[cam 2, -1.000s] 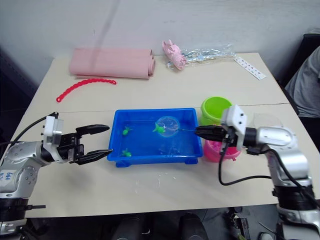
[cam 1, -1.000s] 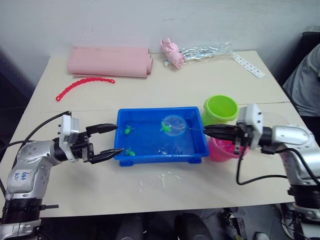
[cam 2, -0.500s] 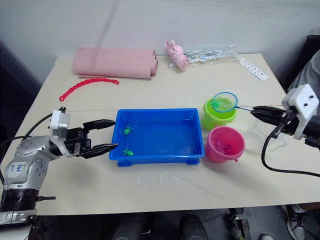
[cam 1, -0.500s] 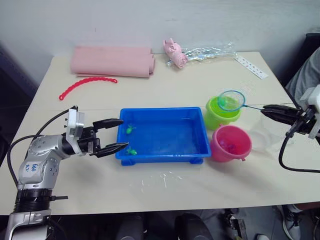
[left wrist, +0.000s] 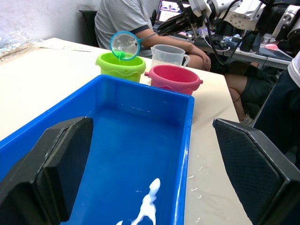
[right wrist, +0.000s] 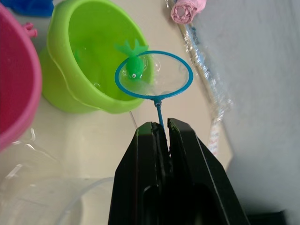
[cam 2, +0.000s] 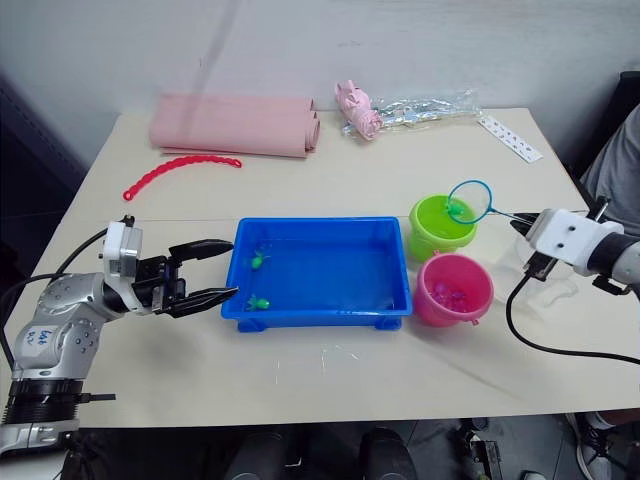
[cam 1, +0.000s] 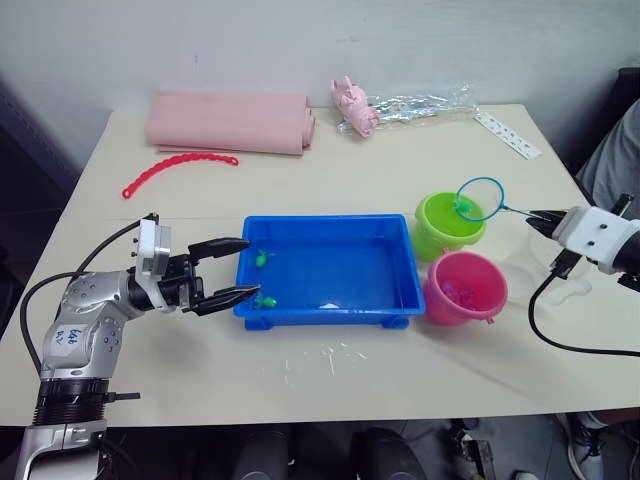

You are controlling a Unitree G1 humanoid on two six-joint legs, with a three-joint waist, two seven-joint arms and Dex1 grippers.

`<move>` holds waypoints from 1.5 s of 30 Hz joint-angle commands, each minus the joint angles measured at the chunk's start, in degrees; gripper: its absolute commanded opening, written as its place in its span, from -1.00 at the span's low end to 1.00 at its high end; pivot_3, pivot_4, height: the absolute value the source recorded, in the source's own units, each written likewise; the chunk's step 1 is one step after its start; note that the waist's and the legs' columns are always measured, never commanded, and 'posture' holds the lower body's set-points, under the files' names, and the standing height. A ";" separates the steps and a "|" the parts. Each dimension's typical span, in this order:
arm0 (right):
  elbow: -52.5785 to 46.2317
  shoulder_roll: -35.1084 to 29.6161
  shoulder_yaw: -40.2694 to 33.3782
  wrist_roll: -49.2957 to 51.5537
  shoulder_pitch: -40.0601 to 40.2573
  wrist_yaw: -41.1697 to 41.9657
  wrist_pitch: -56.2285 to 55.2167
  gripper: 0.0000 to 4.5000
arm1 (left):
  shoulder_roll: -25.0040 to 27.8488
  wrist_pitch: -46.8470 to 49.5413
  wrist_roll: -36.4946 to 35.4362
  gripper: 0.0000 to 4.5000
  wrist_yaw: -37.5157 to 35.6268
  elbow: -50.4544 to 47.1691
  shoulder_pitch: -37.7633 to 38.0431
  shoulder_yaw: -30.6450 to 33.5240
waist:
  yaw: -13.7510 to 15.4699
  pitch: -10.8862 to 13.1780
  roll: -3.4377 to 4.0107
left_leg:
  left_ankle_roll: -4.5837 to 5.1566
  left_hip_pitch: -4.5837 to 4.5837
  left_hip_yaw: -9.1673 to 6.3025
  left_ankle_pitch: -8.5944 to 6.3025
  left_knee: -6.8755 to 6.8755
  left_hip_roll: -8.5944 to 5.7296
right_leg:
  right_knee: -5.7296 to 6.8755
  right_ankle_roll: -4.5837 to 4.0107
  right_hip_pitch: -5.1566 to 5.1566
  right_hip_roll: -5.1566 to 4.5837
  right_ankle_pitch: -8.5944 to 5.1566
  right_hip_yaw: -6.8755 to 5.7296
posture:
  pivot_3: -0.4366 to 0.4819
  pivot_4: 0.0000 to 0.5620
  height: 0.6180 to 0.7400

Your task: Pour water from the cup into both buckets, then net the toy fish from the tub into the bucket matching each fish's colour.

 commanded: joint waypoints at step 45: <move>-6.15 -15.22 7.59 -39.29 5.94 -49.34 -9.66 -1.00 | -3.97 1.45 -0.11 1.00 5.23 -2.05 -2.55 -2.93 | -0.07 0.00 0.10 | -0.03 0.02 0.07 0.07 0.01 0.00 | 0.41 -0.01 -0.08 0.02 0.00 0.13 | -0.05 -0.47 1.00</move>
